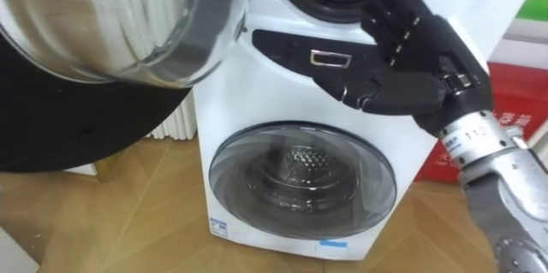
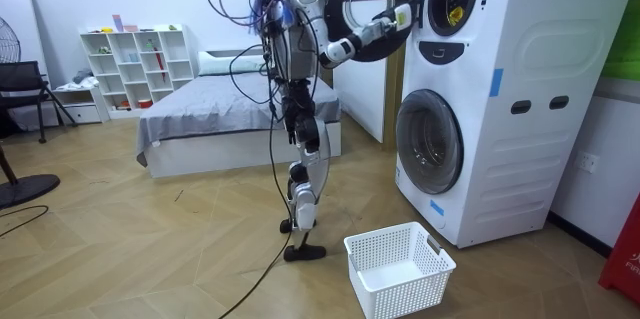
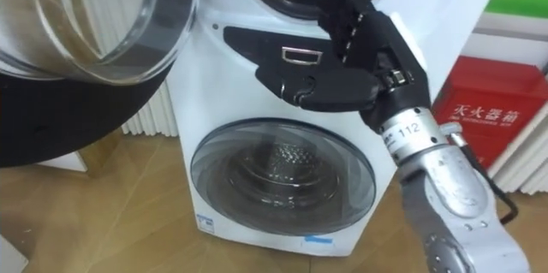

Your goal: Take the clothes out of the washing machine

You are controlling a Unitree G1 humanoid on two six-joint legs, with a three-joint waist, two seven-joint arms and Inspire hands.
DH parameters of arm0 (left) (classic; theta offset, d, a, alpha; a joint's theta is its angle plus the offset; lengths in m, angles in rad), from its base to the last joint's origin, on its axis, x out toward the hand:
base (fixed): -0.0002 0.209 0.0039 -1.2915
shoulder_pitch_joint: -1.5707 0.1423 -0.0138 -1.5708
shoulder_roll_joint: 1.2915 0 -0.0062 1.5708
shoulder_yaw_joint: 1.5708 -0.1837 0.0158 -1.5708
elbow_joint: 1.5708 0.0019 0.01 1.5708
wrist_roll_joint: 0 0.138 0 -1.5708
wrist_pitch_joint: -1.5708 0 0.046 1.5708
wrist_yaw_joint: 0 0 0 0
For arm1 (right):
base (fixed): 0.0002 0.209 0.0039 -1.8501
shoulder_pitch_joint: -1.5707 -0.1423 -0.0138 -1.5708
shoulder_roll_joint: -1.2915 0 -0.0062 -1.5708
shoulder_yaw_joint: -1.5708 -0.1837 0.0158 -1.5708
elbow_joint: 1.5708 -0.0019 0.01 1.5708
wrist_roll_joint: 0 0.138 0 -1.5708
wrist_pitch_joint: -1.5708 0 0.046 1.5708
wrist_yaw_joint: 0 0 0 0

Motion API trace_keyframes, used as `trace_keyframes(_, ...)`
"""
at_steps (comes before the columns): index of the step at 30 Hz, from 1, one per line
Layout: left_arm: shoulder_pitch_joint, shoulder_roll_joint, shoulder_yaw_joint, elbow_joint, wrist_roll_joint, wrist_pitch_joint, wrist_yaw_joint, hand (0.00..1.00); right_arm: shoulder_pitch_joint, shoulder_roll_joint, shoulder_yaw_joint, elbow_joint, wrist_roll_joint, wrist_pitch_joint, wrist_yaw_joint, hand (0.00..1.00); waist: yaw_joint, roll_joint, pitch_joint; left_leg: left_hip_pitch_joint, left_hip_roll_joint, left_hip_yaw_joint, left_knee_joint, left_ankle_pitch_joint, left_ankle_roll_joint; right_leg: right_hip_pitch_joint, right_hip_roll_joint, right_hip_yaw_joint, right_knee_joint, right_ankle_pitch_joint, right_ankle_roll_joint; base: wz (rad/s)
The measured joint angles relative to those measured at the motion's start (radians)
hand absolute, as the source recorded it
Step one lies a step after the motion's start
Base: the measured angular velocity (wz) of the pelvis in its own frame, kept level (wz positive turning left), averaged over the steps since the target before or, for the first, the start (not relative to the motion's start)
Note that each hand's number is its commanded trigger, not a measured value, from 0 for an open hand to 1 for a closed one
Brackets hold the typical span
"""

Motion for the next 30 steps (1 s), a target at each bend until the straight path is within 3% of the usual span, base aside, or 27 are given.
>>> trace_keyframes(4, -0.002, 0.0, 0.001, 0.0, 0.0, 0.014, 0.015, 0.0, -0.007, 0.008, 0.01, 0.021, 0.023, -0.001, 0.001, 0.0, 0.01, -0.002, 0.0004, -0.018, 0.002, -0.006, 0.012, -0.003, -0.001, -0.009, 0.003, -0.002, 0.001, 0.0, 0.0, 0.06)
trace_keyframes(6, 0.009, 0.002, -0.002, 0.005, -0.008, 0.018, 0.025, 0.0, -0.024, 0.023, 0.011, 0.063, 0.032, -0.001, 0.0, 0.0, 0.018, 0.0, 0.0005, -0.031, 0.009, -0.008, 0.062, -0.028, -0.005, -0.004, 0.014, -0.001, 0.011, -0.002, -0.002, 0.0)
trace_keyframes(8, 0.009, 0.005, 0.0, 0.008, -0.009, 0.029, 0.032, 0.0, -0.029, 0.027, 0.012, 0.107, 0.025, -0.002, -0.003, 0.0, 0.025, 0.004, 0.003, -0.078, 0.038, -0.012, 0.186, -0.087, -0.013, -0.013, 0.033, -0.006, 0.046, -0.027, -0.016, 0.0)
trace_keyframes(9, 0.01, 0.004, 0.001, 0.008, -0.009, 0.03, 0.032, 0.0, -0.029, 0.028, 0.014, 0.109, 0.024, -0.002, -0.004, 0.0, 0.033, 0.004, 0.0024, -0.097, 0.041, -0.012, 0.228, -0.105, -0.015, -0.022, 0.037, -0.008, 0.066, -0.043, -0.021, -0.03)
trace_keyframes(10, 0.013, 0.004, 0.0, 0.01, -0.007, 0.034, 0.031, 0.0, -0.029, 0.033, 0.02, 0.115, 0.026, -0.005, -0.009, 0.0, 0.042, 0.018, 0.0078, -0.128, 0.058, -0.013, 0.296, -0.137, -0.023, -0.037, 0.05, -0.008, 0.102, -0.064, -0.029, -0.06)
trace_keyframes(11, 0.017, 0.006, 0.001, 0.014, -0.007, 0.036, 0.031, 0.0, -0.029, 0.049, 0.025, 0.136, 0.025, -0.012, -0.011, 0.0, 0.043, 0.019, 0.0079, -0.148, 0.07, -0.01, 0.337, -0.149, -0.031, -0.042, 0.05, -0.012, 0.126, -0.081, -0.036, 0.0)
trace_keyframes(13, 0.012, 0.006, -0.001, 0.04, -0.001, 0.045, 0.03, 0.0, -0.029, 0.068, 0.032, 0.155, 0.015, -0.012, -0.019, 0.0, 0.045, 0.015, 0.0043, -0.153, 0.07, -0.006, 0.347, -0.153, -0.036, -0.048, 0.049, -0.01, 0.141, -0.104, -0.038, 0.18)
trace_keyframes(15, 0.02, 0.004, -0.003, 0.043, 0.006, 0.055, 0.027, 0.0, -0.032, 0.07, 0.038, 0.155, 0.007, -0.012, -0.025, 0.0, 0.046, 0.013, -0.0094, -0.186, 0.07, 0.008, 0.379, -0.144, -0.046, -0.068, 0.044, -0.008, 0.156, -0.12, -0.049, 0.21)
trace_keyframes(16, 0.032, 0.004, -0.002, 0.044, 0.006, 0.059, 0.024, 0.0, -0.037, 0.075, 0.04, 0.161, 0.011, -0.014, -0.032, 0.0, 0.051, 0.006, -0.0084, -0.231, 0.066, 0.001, 0.427, -0.13, -0.056, -0.067, 0.032, 0.0, 0.158, -0.123, -0.054, 0.25)
trace_keyframes(17, 0.039, 0.004, -0.001, 0.042, 0.007, 0.06, 0.021, 0.0, -0.038, 0.076, 0.041, 0.171, 0.01, -0.015, -0.038, 0.0, 0.052, -0.006, -0.0102, -0.272, 0.04, -0.002, 0.367, -0.124, -0.06, -0.067, 0.022, 0.029, 0.155, -0.127, -0.052, 0.29)
trace_keyframes(18, 0.045, 0.004, -0.001, 0.041, 0.006, 0.061, 0.019, 0.0, -0.038, 0.072, 0.039, 0.178, 0.01, -0.014, -0.043, 0.0, 0.052, -0.01, -0.0101, -0.296, 0.029, -0.001, 0.321, -0.108, -0.071, -0.064, 0.012, 0.032, 0.156, -0.132, -0.048, 0.14)
trace_keyframes(20, 0.09, 0.005, 0.001, 0.037, 0.006, 0.061, 0.017, 0.0, -0.037, 0.068, 0.038, 0.188, 0.008, -0.004, -0.052, 0.0, 0.065, -0.005, -0.0116, -0.336, 0.017, 0.003, 0.212, 0.044, -0.054, -0.04, -0.012, 0.044, 0.154, -0.155, -0.018, -0.08)
trace_keyframes(21, 0.101, 0.006, 0.001, 0.037, 0.008, 0.062, 0.016, 0.0, -0.036, 0.068, 0.038, 0.186, 0.008, -0.004, -0.053, 0.0, 0.06, -0.002, -0.0154, -0.334, 0.015, 0.007, 0.204, 0.073, -0.043, -0.037, -0.016, 0.043, 0.155, -0.161, -0.012, 0.0)
trace_keyframes(22, 0.108, 0.012, 0.002, 0.037, 0.009, 0.064, 0.017, 0.0, -0.036, 0.068, 0.037, 0.18, 0.013, -0.003, -0.059, 0.0, 0.043, -0.011, -0.0249, -0.328, 0.002, 0.013, 0.193, 0.102, -0.008, -0.039, -0.029, 0.041, 0.16, -0.171, 0.004, 0.04)
trace_keyframes(24, 0.099, 0.015, 0.011, 0.037, 0.009, 0.066, 0.019, 0.0, -0.037, 0.067, 0.036, 0.175, 0.013, -0.002, -0.068, 0.0, 0.038, -0.026, -0.0261, -0.315, -0.022, 0.032, 0.194, 0.097, 0.019, -0.029, -0.06, 0.041, 0.16, -0.179, 0.021, 0.0)
trace_keyframes(25, 0.088, 0.013, 0.012, 0.032, 0.009, 0.065, 0.019, 0.0, -0.036, 0.066, 0.034, 0.17, 0.013, -0.002, -0.07, 0.0, 0.015, -0.032, -0.0274, -0.308, -0.043, 0.033, 0.203, 0.085, 0.033, -0.015, -0.08, 0.039, 0.163, -0.185, 0.034, 0.19)
trace_keyframes(26, 0.063, 0.013, 0.012, 0.032, 0.009, 0.063, 0.02, 0.0, -0.035, 0.062, 0.029, 0.15, 0.01, -0.002, -0.08, 0.0, -0.012, -0.029, -0.0218, -0.301, -0.06, 0.033, 0.213, 0.068, 0.046, -0.005, -0.097, 0.036, 0.184, -0.193, 0.048, 0.26)
trace_keyframes(27, 0.048, 0.014, 0.013, 0.032, 0.007, 0.062, 0.023, 0.0, -0.035, 0.061, 0.026, 0.142, 0.009, -0.002, -0.085, 0.0, -0.015, -0.027, -0.0182, -0.294, -0.069, 0.034, 0.213, 0.062, 0.051, -0.007, -0.105, 0.042, 0.203, -0.196, 0.053, 0.16)
trace_keyframes(30, -0.013, 0.022, 0.019, 0.03, 0.001, 0.045, 0.044, 0.0, -0.033, 0.06, 0.024, 0.135, -0.034, -0.005, -0.11, 0.0, -0.028, -0.022, -0.0102, -0.24, -0.11, 0.06, 0.186, 0.035, 0.083, -0.078, -0.165, 0.075, 0.433, -0.2, 0.075, -0.08)
